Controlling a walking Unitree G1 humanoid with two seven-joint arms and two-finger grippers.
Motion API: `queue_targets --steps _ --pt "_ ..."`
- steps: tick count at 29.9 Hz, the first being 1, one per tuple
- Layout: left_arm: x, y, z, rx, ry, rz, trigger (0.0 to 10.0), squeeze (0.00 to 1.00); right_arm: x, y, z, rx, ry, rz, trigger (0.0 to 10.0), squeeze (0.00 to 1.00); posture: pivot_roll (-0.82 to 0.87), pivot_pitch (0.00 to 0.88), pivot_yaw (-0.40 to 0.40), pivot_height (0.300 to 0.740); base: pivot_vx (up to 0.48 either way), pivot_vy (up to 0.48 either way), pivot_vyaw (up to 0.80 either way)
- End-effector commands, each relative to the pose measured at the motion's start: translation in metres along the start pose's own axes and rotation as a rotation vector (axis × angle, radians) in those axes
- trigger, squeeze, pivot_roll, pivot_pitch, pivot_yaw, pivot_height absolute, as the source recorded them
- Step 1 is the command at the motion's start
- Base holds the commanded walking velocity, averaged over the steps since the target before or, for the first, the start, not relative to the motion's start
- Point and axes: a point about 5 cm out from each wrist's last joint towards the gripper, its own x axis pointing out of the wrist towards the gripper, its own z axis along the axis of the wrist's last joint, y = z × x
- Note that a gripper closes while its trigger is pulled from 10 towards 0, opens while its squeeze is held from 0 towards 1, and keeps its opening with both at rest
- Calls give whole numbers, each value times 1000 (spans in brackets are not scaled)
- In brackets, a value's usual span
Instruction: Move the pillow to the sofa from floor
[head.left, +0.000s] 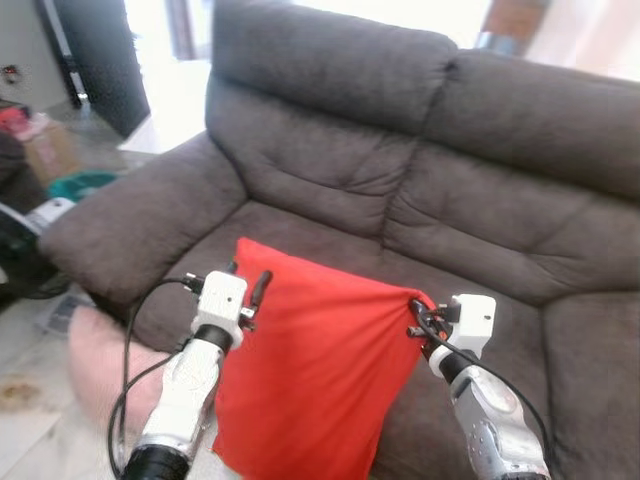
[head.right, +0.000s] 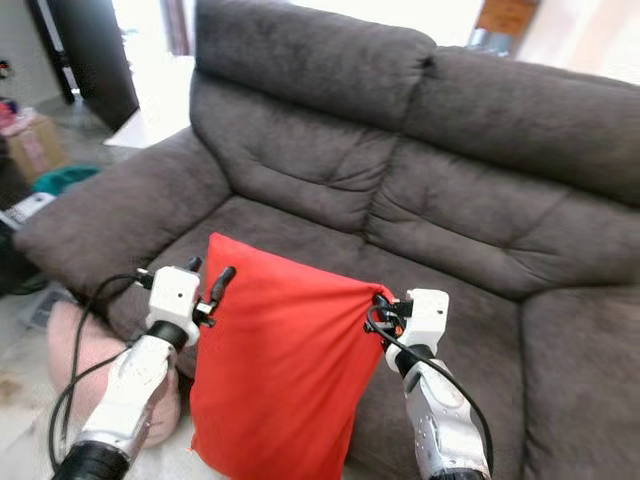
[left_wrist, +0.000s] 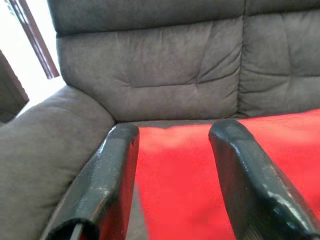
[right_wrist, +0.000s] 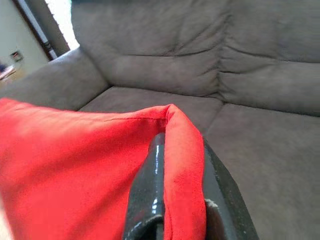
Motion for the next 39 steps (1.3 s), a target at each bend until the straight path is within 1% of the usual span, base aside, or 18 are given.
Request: queue_targets --steps 1,19,21,24,26,28,29,30,31,32,33,36,37,39 --pt "2 -10 1 -13 -4 -28 10000 0 0 -13 31 -34 -147 -52 10000 0 108 0 -61 738 0 0 -800" --pt "2 -9 2 -15 -3 -28 10000 0 2 -12 31 -44 -148 -50 10000 0 113 0 -63 738 0 0 -800" --pt "1 -9 1 -19 0 -38 10000 0 2 -10 31 -63 -148 -34 10000 0 112 0 -63 738 0 0 0" --pt "1 -6 3 -65 18 -103 10000 0 3 1 29 -132 -110 80 10000 0 113 0 -62 738 0 0 0" --pt "1 -5 4 -66 24 -144 10000 0 3 5 28 -159 -98 119 10000 0 114 0 -62 738 0 0 0" --pt "-2 -3 5 -72 45 -230 10000 0 4 10 27 -189 -73 177 10000 0 115 0 -61 738 0 0 0" --pt "-3 -2 5 -73 53 -255 10000 0 4 11 27 -193 -68 191 10000 0 115 0 -61 738 0 0 0" --pt "-8 0 2 -70 91 -335 10000 0 4 15 27 -215 -60 236 10000 0 119 0 -58 738 0 0 0" --pt "-8 0 2 -70 91 -335 10000 0 4 15 27 -215 -60 236 10000 0 119 0 -58 738 0 0 0" --pt "-13 2 0 -66 128 -407 10000 0 3 18 27 -231 -53 273 10000 0 121 0 -58 738 0 0 0" --pt "-18 5 -2 -44 160 -460 10000 0 3 21 28 -243 -46 303 10000 0 123 0 -58 738 0 0 0" --pt "-25 12 -7 -18 219 -525 10000 0 2 26 28 -269 -29 364 10000 0 125 0 -58 738 0 0 0" --pt "-25 12 -7 -18 219 -525 10000 0 2 26 28 -269 -29 364 10000 0 125 0 -58 738 0 0 0" --pt "-32 17 -11 24 275 -586 10000 0 0 29 27 -305 -5 431 10000 0 127 0 -59 738 0 0 0"
